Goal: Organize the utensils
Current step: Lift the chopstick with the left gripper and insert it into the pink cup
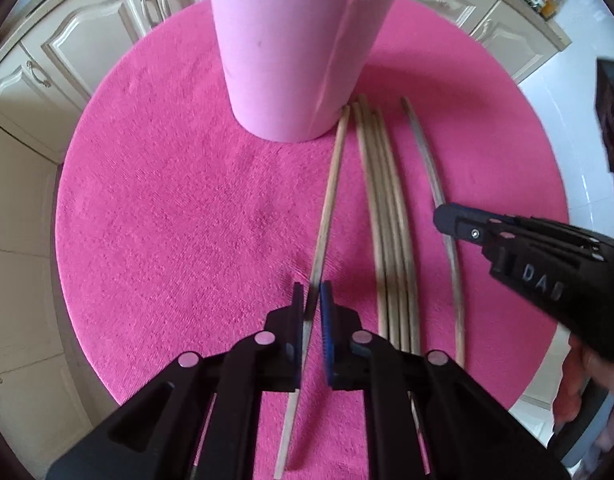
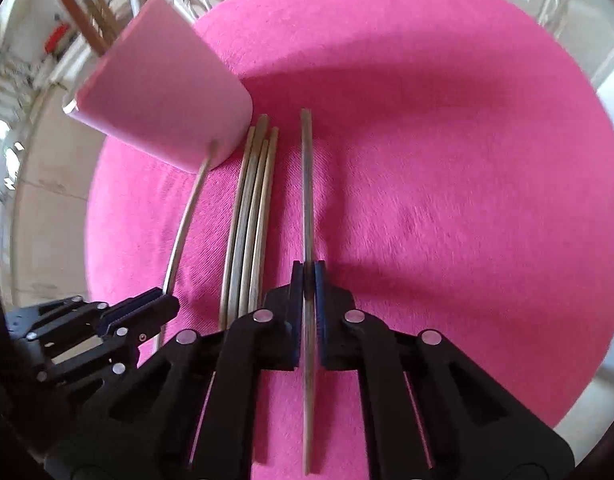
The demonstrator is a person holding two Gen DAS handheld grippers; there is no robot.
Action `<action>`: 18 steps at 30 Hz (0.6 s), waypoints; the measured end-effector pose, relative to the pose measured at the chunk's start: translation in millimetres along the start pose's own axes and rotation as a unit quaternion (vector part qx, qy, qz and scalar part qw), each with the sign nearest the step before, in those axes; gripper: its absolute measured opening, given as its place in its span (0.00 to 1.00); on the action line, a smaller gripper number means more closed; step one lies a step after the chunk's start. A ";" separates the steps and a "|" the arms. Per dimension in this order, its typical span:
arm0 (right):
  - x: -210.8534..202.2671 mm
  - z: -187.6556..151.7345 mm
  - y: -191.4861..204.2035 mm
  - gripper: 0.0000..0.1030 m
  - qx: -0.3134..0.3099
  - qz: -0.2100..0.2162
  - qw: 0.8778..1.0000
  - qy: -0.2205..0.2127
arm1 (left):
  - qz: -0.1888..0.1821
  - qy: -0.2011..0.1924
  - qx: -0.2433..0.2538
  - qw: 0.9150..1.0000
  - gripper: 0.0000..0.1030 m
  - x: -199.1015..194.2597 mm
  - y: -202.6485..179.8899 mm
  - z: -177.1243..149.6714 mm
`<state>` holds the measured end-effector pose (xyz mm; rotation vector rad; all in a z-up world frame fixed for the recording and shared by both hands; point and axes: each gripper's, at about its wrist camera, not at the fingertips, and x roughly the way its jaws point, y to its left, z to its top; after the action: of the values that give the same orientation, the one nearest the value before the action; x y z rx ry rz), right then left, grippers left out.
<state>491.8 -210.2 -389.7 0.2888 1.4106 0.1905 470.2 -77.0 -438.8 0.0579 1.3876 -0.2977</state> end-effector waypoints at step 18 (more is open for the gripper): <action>-94.9 -28.5 -22.5 0.05 -0.008 0.124 0.986 -0.113 | -0.081 -0.196 -0.006 0.977 0.05 -100.2 -8.7 -55.0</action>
<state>448.2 -257.6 -311.1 0.4589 1.1457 0.3633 400.2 -56.2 -350.5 -0.1194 1.0024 -0.4136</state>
